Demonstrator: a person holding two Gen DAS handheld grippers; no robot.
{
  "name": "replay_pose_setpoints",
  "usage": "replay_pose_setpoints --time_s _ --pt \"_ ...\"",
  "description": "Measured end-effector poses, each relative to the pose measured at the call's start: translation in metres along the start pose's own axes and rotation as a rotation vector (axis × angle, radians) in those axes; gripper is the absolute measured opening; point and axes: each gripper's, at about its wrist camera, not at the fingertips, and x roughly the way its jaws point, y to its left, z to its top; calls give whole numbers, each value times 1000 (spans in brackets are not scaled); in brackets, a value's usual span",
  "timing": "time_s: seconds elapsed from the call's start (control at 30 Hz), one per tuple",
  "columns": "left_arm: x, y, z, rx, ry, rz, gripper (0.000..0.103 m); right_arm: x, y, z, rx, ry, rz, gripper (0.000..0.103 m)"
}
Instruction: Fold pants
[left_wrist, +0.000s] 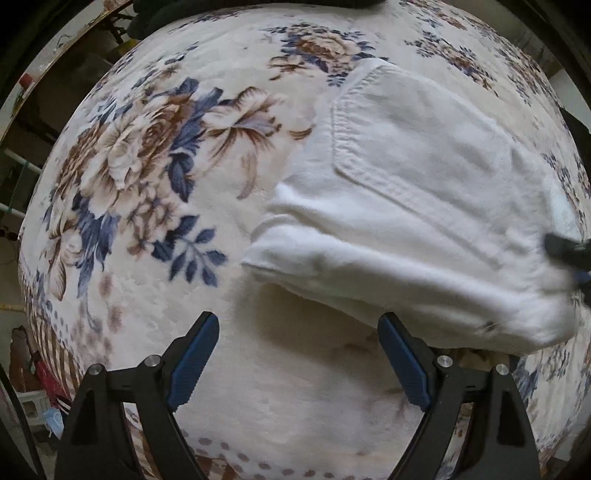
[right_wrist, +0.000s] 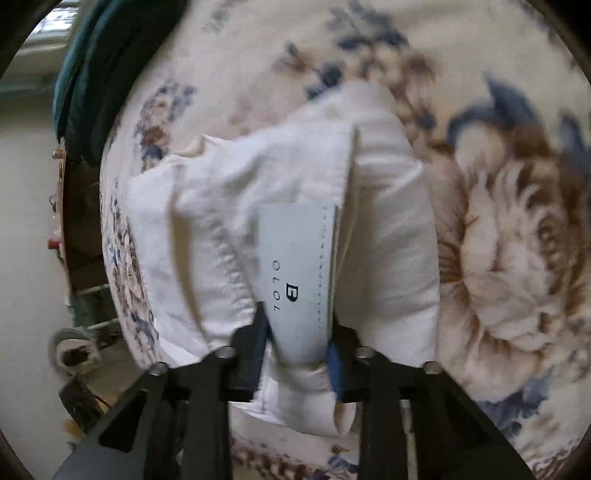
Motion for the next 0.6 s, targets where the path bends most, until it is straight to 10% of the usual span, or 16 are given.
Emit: replay_pose_setpoints --time_s 0.17,0.3,0.4,0.47,0.6 --pt "-28 17 8 -70 -48 -70 88 -65 -22 11 122 -168 2 7" --pt "-48 24 19 -92 -96 -81 88 -44 -54 14 214 -19 196 11" --pt "-49 24 32 -94 -114 -69 88 -23 -43 7 128 75 176 37" --pt "-44 23 37 -93 -106 -67 88 -12 -45 6 143 90 205 74" --pt "-36 17 41 -86 -92 -57 88 31 -44 13 165 147 159 75"
